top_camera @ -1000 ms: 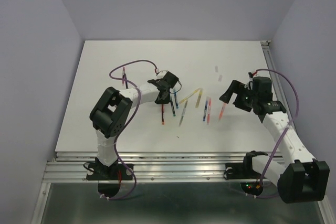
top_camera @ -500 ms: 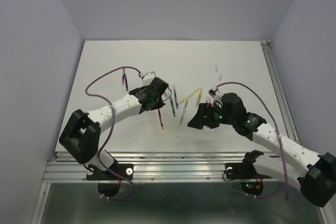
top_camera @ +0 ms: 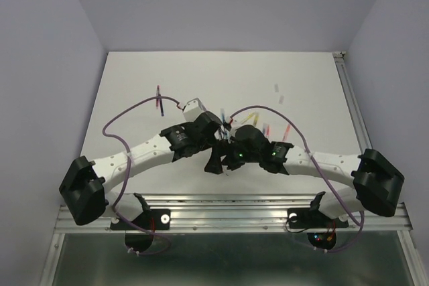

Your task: Open the pen caps

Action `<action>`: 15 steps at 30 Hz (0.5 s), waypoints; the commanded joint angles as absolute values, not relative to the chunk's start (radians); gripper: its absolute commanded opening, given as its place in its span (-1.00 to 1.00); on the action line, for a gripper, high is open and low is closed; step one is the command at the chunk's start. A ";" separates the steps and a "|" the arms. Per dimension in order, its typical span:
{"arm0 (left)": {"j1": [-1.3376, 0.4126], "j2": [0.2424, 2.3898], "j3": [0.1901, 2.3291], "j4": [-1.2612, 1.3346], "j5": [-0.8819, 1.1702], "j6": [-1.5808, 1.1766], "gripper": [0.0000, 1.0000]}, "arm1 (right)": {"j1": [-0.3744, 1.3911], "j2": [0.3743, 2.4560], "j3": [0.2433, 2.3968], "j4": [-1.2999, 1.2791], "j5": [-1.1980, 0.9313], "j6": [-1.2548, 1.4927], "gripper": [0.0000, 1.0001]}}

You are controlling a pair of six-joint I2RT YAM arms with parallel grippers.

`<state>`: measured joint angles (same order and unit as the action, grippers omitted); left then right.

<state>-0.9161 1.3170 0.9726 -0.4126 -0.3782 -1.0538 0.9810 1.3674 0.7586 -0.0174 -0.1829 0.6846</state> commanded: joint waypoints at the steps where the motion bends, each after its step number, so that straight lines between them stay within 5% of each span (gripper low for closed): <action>1: -0.940 1.272 0.953 -0.440 -0.434 -1.114 -1.00 | 0.999 1.396 0.833 0.126 -0.107 0.724 0.91; 3: -0.942 1.264 0.948 -0.437 -0.434 -1.118 -1.00 | 1.002 1.408 0.836 0.136 -0.107 0.733 0.78; 11: -0.942 1.235 0.959 -0.434 -0.508 -1.138 -1.00 | 1.045 1.416 0.818 0.120 -0.112 0.793 -0.95; 15: -0.920 1.247 1.006 -0.434 -0.586 -1.109 -1.00 | 1.107 1.376 0.767 0.114 -0.143 0.813 -0.99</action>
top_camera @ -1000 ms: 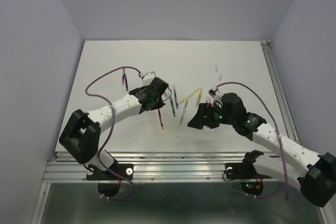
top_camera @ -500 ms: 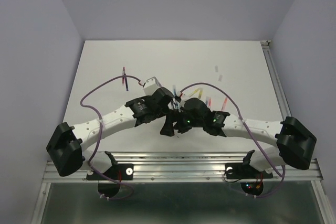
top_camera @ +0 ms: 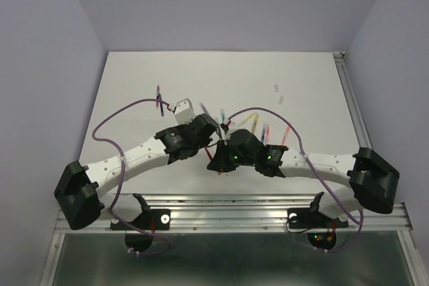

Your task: Open the pen caps

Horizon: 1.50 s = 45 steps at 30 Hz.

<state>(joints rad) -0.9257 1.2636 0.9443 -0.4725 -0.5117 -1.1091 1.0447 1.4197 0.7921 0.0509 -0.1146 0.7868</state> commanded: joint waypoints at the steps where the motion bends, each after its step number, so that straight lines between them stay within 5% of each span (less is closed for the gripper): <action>1: -0.895 1.258 1.020 -0.425 -0.595 -1.100 -1.00 | 1.145 1.365 0.743 0.112 -0.144 0.827 -0.99; 11: -0.703 1.302 1.014 -0.337 -0.518 -0.976 -1.00 | 1.289 1.206 0.652 0.106 -0.058 0.942 -0.99; 19: -0.618 1.258 0.953 -0.308 -0.496 -0.890 -1.00 | 1.273 1.080 0.713 -0.246 0.318 0.933 -0.99; 28: -0.424 1.489 1.021 -0.213 -0.365 -0.618 -1.00 | 0.853 0.917 0.716 -0.379 0.338 0.735 -0.99; 35: -0.362 1.772 1.257 -0.311 -0.417 -0.543 -1.00 | 0.592 1.057 0.738 -0.313 0.236 0.614 -0.99; 40: -0.360 1.787 1.272 -0.278 -0.351 -0.523 -1.00 | 0.353 1.127 0.745 -0.181 0.047 0.551 -0.99; 45: -0.360 1.750 1.249 -0.279 -0.328 -0.532 -1.00 | 0.318 1.250 0.853 -0.147 -0.116 0.465 -0.99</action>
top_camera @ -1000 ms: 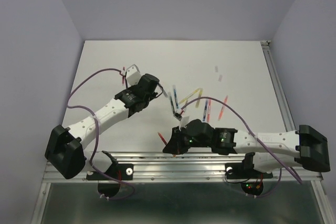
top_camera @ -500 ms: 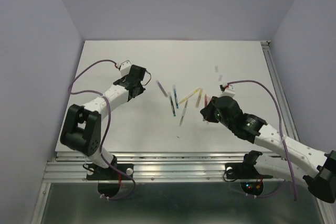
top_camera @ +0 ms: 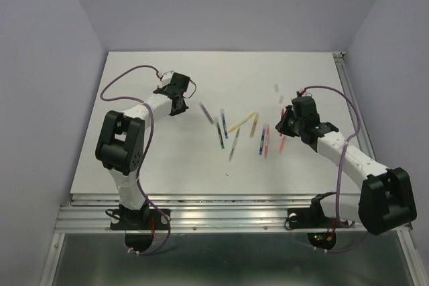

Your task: Open the pen caps

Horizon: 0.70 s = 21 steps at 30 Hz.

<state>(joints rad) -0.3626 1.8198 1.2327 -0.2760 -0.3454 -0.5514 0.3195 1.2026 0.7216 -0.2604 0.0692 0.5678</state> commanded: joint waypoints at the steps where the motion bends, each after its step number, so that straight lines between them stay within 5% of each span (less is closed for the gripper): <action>1: -0.362 1.737 1.240 -0.279 -0.324 -0.537 -1.00 | 0.319 1.267 0.860 -0.129 -0.152 0.466 -0.99; 13: -0.419 1.260 0.821 -0.345 -0.219 -0.830 -1.00 | 0.624 1.721 1.204 0.041 -0.161 0.506 -0.98; 21: -0.453 1.062 0.744 -0.478 -0.258 -0.884 -1.00 | 0.750 2.162 1.682 -0.058 -0.161 0.503 -0.92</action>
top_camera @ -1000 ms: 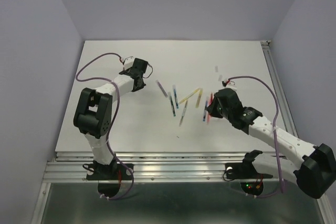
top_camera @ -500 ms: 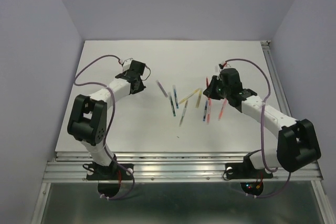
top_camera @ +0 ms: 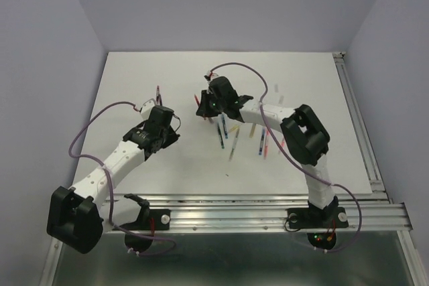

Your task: Open the pen caps

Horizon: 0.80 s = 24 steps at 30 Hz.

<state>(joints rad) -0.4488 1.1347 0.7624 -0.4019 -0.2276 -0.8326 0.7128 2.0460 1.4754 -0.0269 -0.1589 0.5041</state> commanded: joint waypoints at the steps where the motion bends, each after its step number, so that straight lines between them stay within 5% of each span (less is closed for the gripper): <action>1: -0.453 1.046 0.741 -0.488 -0.261 -0.887 -1.00 | 0.756 2.201 1.725 -0.089 -0.157 0.503 -0.90; 13: -0.451 0.954 0.707 -0.534 -0.299 -0.884 -1.00 | 0.813 2.546 2.178 -0.233 -0.080 0.571 -0.38; 17: -0.453 0.953 0.715 -0.535 -0.296 -0.882 -1.00 | 0.822 2.560 2.209 -0.224 -0.084 0.601 -0.04; 24: -0.453 0.936 0.719 -0.541 -0.295 -0.879 -1.00 | 0.821 2.429 2.073 -0.226 -0.015 0.572 0.07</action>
